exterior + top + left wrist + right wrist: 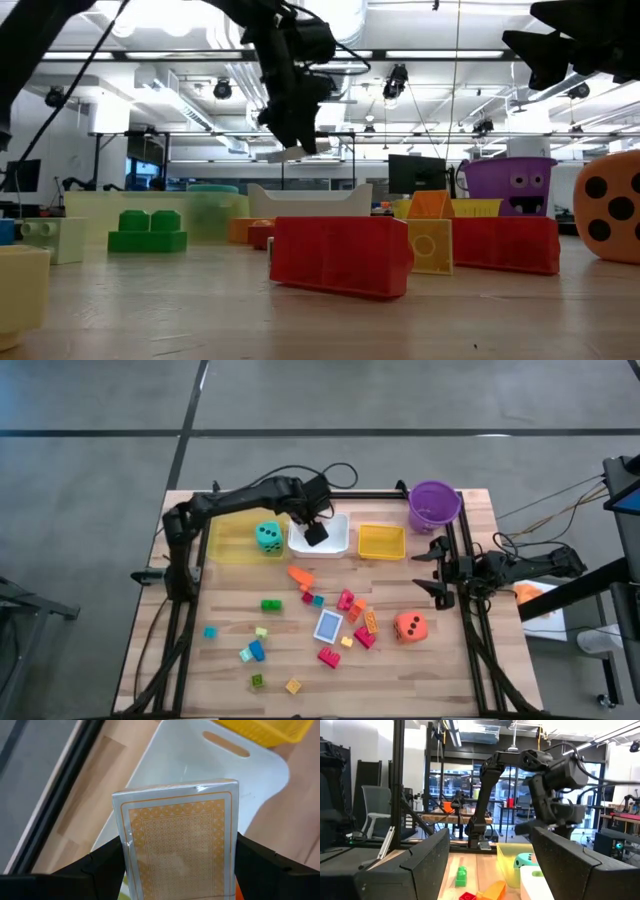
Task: Pick & Place Toys
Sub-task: Put the yellow playing cards box into the white bin
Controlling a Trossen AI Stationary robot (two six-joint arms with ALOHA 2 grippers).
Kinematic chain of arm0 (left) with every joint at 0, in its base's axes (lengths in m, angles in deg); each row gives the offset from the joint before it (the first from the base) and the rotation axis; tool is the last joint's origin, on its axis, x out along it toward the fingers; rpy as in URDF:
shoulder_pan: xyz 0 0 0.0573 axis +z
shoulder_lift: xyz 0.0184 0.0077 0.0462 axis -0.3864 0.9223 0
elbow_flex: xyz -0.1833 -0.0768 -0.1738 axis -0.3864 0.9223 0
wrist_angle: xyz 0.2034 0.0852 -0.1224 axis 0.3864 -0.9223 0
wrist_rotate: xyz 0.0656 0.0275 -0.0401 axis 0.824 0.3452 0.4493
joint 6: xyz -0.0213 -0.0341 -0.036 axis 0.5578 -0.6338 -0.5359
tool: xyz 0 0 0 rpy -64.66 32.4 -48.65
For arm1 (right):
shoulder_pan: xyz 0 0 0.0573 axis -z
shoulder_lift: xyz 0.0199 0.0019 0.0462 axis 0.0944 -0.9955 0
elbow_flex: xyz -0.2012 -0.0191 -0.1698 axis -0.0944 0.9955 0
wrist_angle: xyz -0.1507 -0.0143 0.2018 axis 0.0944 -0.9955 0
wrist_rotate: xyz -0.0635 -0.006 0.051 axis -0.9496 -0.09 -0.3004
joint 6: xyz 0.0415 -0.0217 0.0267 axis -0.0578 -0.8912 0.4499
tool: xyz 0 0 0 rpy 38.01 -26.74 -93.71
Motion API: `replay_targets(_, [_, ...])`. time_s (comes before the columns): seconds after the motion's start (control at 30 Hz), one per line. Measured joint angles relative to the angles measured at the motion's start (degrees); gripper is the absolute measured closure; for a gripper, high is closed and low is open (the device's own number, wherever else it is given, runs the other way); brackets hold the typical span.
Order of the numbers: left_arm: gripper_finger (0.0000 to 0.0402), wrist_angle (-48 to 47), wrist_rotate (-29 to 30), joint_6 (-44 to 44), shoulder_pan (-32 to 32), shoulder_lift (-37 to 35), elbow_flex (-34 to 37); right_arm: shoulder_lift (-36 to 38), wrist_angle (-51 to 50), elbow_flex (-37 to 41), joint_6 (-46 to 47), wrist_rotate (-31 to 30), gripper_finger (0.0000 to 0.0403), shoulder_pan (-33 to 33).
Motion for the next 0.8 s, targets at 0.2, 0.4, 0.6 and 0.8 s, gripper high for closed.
replay_targets(0.2, [0.011,0.3,-0.21,2.11,-0.83,4.41,-0.02,-0.04,0.0,0.01,-0.06,-0.01,0.0123,0.01])
replay_targets(0.4, [0.011,-0.02,-1.42,7.47,-2.09,9.02,-0.09,-0.04,0.0,0.02,-0.12,-0.01,0.0123,-0.01])
replay_targets(0.6, [0.011,0.04,-2.09,12.25,-2.04,11.56,-0.02,-0.02,0.0,0.01,-0.13,-0.01,0.0123,0.01])
replay_targets(0.8, [0.011,-0.16,-2.11,14.39,-1.73,11.93,0.0,-0.02,0.0,0.02,-0.16,0.0,0.0123,0.01])
